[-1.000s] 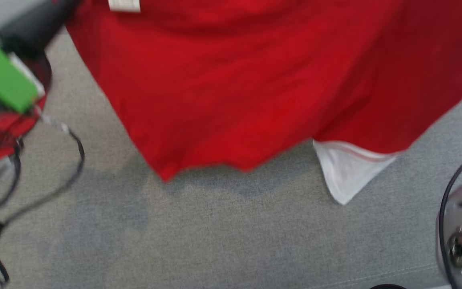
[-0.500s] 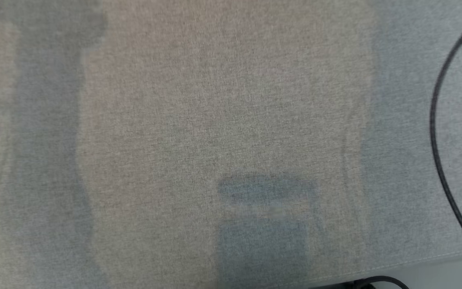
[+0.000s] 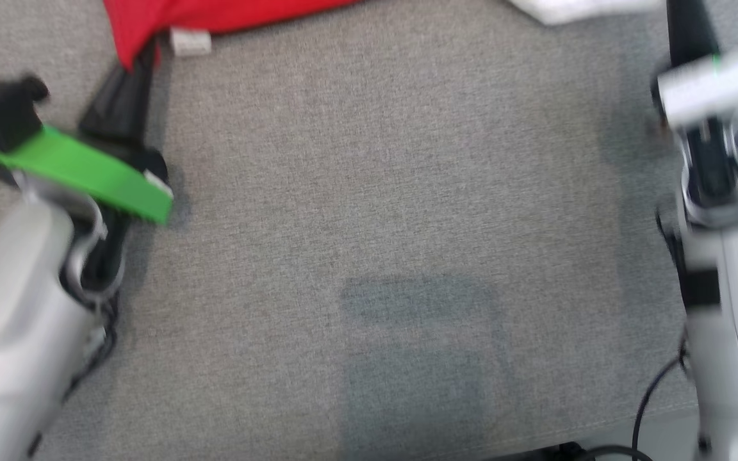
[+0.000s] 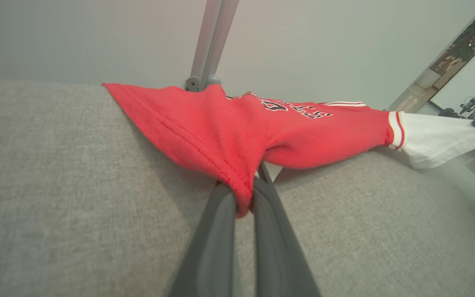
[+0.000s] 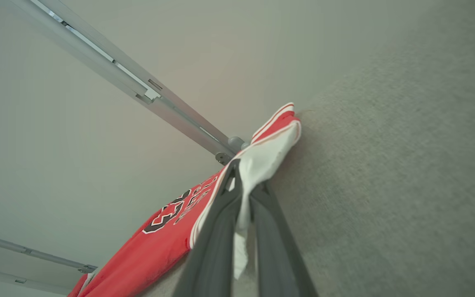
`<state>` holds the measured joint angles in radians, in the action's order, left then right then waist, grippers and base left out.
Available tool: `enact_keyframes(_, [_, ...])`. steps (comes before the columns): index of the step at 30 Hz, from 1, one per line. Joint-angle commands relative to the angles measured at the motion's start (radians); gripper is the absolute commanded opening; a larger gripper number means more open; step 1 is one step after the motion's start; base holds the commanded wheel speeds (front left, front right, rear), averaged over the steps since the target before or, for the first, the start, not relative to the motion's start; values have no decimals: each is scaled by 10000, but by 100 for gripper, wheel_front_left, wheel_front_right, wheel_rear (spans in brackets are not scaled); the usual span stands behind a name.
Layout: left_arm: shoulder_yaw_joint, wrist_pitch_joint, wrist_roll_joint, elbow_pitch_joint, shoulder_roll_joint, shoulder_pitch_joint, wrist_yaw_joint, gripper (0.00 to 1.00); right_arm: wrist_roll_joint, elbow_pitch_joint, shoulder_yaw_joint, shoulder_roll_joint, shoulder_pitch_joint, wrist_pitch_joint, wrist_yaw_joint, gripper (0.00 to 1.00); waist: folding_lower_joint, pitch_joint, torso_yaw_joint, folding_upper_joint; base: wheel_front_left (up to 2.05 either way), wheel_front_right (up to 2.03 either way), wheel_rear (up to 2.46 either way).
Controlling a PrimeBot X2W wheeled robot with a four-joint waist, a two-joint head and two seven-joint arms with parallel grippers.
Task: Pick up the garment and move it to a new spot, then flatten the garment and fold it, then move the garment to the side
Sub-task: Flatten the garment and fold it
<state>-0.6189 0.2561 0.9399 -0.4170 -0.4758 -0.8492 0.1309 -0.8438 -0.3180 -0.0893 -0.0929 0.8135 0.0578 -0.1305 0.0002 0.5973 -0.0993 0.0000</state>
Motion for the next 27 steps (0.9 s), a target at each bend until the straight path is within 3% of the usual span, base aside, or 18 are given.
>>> enact_keyframes(1, [-30,72,252,216,-100,439,-10,0,-202,527,-212,-204,-856,183,-3,0,-2,-968,246,0,0,0,0])
enact_keyframes(5, [-176,94,337,951,-298,2125,-9,0,-944,2621,-716,-89,-3961,867,-3,0,-2,-1598,411,0,0,0,0])
enact_keyframes(8, [375,95,334,1383,-126,3372,-8,0,-1304,3695,-1059,26,-5635,1282,-1,0,-2,-2090,441,0,0,0,0])
enact_keyframes(13, [926,92,-4,1929,-1,5765,-280,0,-1850,4849,-1708,44,-8010,1867,-1,0,-2,-2726,520,0,0,0,0])
enact_keyframes(17, [1045,94,634,2616,320,7713,-441,0,-2359,5259,-2391,53,-9874,2101,6,0,-2,-2932,633,0,0,0,0])
enact_keyframes(22, [816,-159,970,3496,334,8695,-729,0,-3051,5634,-2731,184,-11085,2196,3,0,-2,-2906,816,0,0,0,0])
enact_keyframes(27, [668,-1047,886,4323,40,8368,-1340,0,-3018,5976,-2460,201,-10549,2409,-3,0,-2,-3053,693,0,0,0,0])
